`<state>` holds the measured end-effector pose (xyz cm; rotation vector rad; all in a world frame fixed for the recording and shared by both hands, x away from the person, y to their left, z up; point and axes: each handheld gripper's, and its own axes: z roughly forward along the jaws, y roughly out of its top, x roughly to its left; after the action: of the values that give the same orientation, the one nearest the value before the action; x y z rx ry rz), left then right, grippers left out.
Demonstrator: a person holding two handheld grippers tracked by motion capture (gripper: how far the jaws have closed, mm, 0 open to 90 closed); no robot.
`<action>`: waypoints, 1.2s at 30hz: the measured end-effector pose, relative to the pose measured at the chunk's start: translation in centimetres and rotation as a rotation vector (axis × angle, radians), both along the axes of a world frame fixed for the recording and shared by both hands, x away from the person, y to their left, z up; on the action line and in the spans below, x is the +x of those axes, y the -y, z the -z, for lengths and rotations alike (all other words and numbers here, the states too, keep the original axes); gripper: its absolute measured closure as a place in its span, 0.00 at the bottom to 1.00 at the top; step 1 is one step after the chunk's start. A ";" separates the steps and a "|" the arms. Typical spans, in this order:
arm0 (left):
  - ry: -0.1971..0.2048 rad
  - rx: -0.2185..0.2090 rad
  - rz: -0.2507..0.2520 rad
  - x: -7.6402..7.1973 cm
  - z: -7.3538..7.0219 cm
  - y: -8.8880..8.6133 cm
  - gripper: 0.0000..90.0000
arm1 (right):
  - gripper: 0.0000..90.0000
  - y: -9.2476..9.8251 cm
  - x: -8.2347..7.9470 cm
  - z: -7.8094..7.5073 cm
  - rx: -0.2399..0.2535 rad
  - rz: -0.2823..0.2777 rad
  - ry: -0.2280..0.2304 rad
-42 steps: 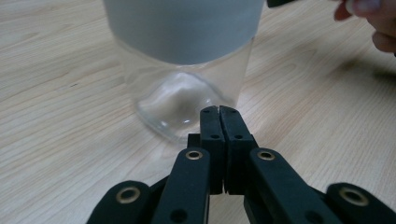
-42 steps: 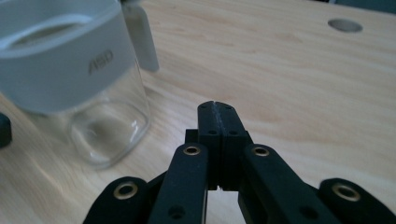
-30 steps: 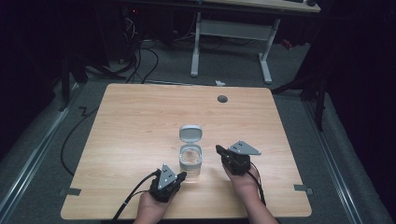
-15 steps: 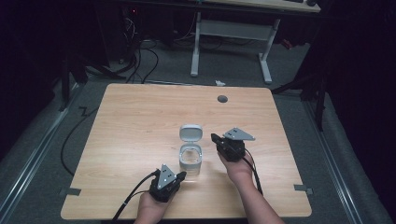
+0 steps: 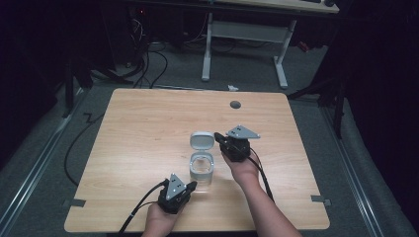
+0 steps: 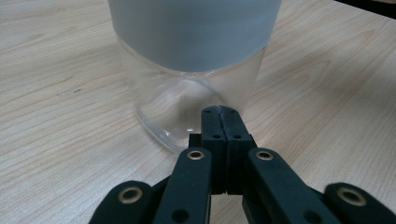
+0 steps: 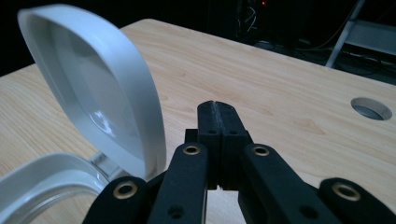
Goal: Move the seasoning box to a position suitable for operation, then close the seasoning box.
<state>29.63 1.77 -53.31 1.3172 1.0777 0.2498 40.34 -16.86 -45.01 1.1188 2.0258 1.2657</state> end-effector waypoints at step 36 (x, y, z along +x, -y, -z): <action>-0.002 -0.023 0.010 -0.1 -0.1 -0.1 0.99 | 1.00 -1.3 -5.2 -0.7 -0.002 -0.114 0.022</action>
<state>29.58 1.88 -53.23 1.3028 1.0726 0.2276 35.18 -15.54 -44.31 0.9960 2.1001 1.3254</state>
